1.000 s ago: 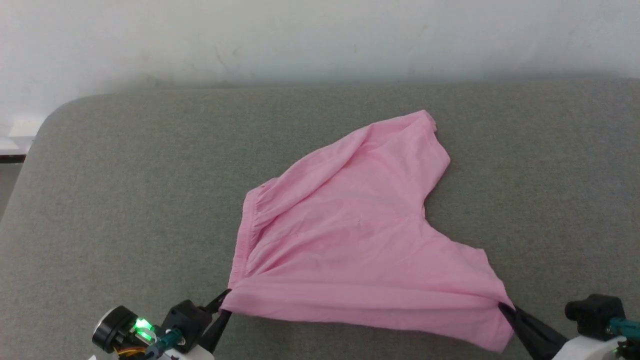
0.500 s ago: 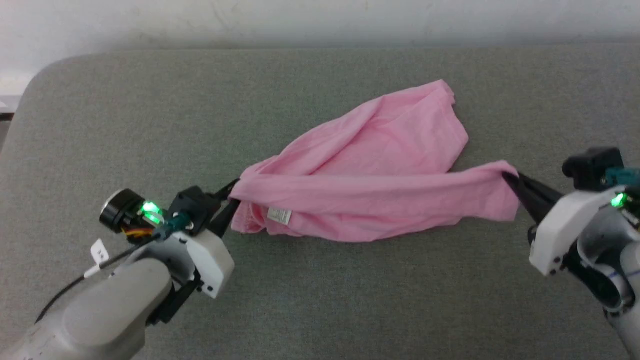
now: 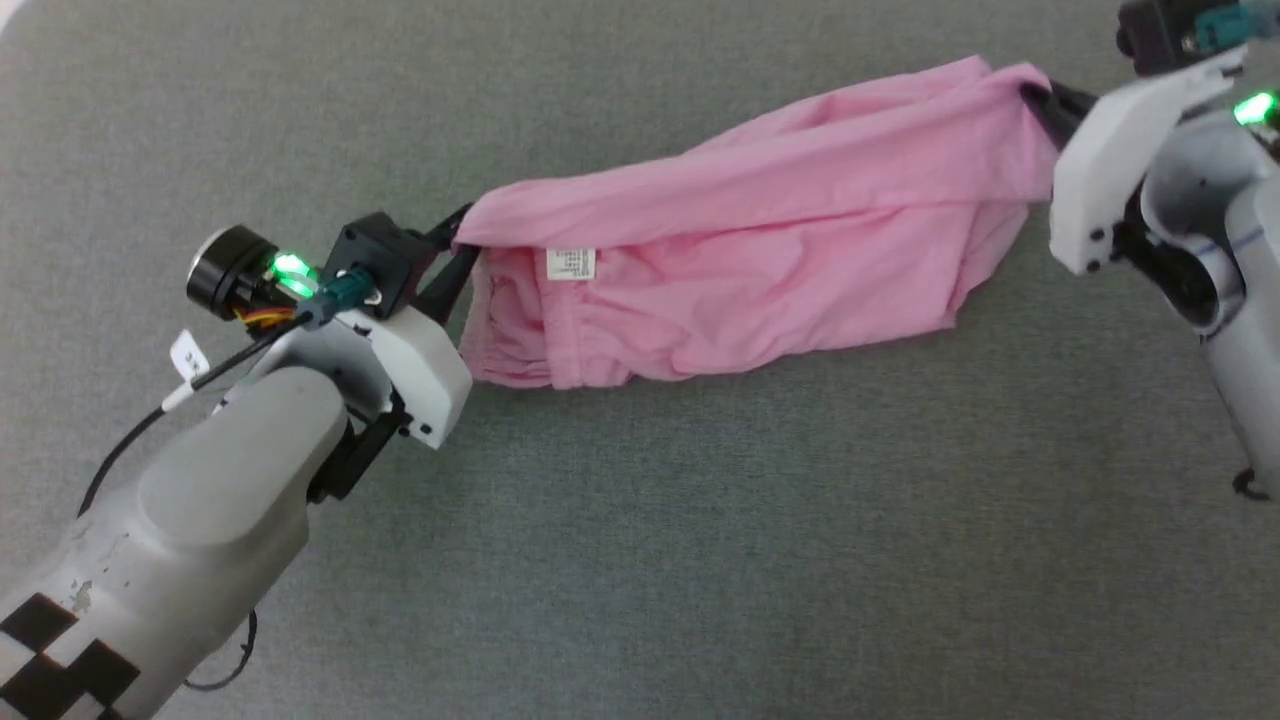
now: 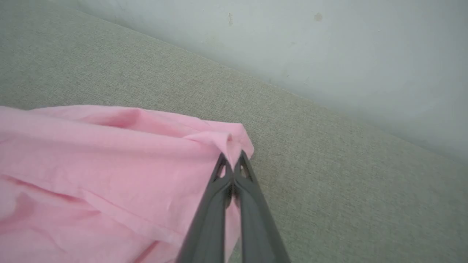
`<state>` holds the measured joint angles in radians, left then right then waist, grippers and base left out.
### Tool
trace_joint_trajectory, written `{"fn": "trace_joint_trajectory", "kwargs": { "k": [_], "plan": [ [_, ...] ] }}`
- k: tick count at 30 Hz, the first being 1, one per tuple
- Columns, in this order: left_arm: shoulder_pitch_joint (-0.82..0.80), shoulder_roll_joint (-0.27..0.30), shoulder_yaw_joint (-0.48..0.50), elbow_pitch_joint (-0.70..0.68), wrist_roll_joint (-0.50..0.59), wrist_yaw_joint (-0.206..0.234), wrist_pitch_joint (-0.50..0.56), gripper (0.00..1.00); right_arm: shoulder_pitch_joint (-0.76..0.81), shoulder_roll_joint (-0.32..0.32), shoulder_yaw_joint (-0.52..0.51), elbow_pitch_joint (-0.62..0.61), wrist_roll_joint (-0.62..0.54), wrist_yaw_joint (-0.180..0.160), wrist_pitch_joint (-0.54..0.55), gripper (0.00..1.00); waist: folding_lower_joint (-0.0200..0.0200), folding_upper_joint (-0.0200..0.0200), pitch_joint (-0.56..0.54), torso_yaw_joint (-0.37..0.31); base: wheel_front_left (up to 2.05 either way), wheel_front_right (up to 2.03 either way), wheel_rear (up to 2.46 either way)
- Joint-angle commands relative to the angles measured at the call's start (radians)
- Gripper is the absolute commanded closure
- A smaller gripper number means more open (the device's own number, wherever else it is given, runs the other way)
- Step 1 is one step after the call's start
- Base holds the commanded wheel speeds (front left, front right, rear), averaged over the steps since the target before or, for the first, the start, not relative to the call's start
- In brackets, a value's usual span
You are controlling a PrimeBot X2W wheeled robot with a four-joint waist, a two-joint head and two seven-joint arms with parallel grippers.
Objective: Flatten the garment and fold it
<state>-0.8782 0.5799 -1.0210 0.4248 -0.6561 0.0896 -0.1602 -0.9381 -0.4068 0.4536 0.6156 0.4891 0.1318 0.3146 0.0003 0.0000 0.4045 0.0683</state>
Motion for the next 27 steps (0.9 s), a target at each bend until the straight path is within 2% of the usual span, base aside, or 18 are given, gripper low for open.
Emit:
{"fn": "trace_joint_trajectory", "kwargs": {
  "k": [1, 7, 10, 11, 12, 13, 16, 21, 24, 27],
  "plan": [
    [-0.012, -0.005, 0.002, 0.009, 0.012, -0.002, -0.007, 1.00, -0.022, 0.009, 0.003, 0.019, -0.009, -0.001, -0.010, 1.00, -0.0003, 0.0000, 0.052, 0.033, 0.00, 0.00, 0.00],
    [-0.034, -0.028, -0.005, 0.039, 0.021, -0.008, -0.023, 1.00, -0.130, 0.036, 0.048, 0.192, -0.058, -0.001, -0.063, 1.00, -0.0003, 0.0000, 0.082, 0.058, 0.00, 0.00, 0.00],
    [-0.031, -0.047, -0.009, 0.044, 0.020, -0.011, -0.032, 1.00, -0.141, 0.047, 0.073, 0.251, -0.043, -0.001, -0.079, 1.00, -0.0003, 0.0000, 0.071, 0.066, 0.00, 0.00, 0.00],
    [-0.027, -0.052, -0.009, 0.044, 0.016, -0.011, -0.037, 0.65, -0.139, 0.048, 0.088, 0.259, -0.033, -0.001, -0.086, 0.68, -0.0003, 0.0000, 0.062, 0.066, 0.00, 0.00, 0.00],
    [-0.025, -0.054, -0.011, 0.043, 0.022, -0.007, -0.045, 0.00, -0.137, 0.047, 0.100, 0.259, -0.018, -0.001, -0.097, 0.16, -0.0003, 0.0000, 0.051, 0.064, 0.00, 0.00, 0.00],
    [-0.019, -0.054, -0.010, 0.040, 0.023, -0.003, -0.053, 0.00, -0.135, 0.043, 0.113, 0.255, -0.003, -0.001, -0.109, 0.00, -0.0003, 0.0000, 0.040, 0.061, 0.00, 0.00, 0.00],
    [0.004, -0.042, -0.001, 0.019, 0.033, 0.020, -0.075, 0.00, -0.127, 0.011, 0.168, 0.216, 0.039, -0.001, -0.132, 0.00, -0.0003, 0.0000, -0.001, 0.048, 0.00, 0.00, 0.00],
    [0.072, 0.000, 0.064, -0.098, 0.047, 0.119, -0.097, 0.00, -0.132, -0.100, 0.253, 0.088, 0.122, -0.001, -0.114, 0.00, -0.0003, 0.0000, -0.060, 0.035, 0.00, 0.00, 0.00],
    [0.128, 0.023, 0.102, -0.182, 0.053, 0.173, -0.100, 0.00, -0.143, -0.173, 0.302, 0.006, 0.168, -0.001, -0.040, 0.00, -0.0003, 0.0000, -0.078, 0.037, 0.00, 0.00, 0.00],
    [0.184, 0.024, 0.149, -0.257, 0.052, 0.219, -0.101, 0.00, -0.151, -0.231, 0.362, -0.059, 0.224, -0.001, 0.088, 0.00, -0.0003, 0.0000, -0.085, 0.050, 0.00, 0.00, 0.00]
  ]
}}
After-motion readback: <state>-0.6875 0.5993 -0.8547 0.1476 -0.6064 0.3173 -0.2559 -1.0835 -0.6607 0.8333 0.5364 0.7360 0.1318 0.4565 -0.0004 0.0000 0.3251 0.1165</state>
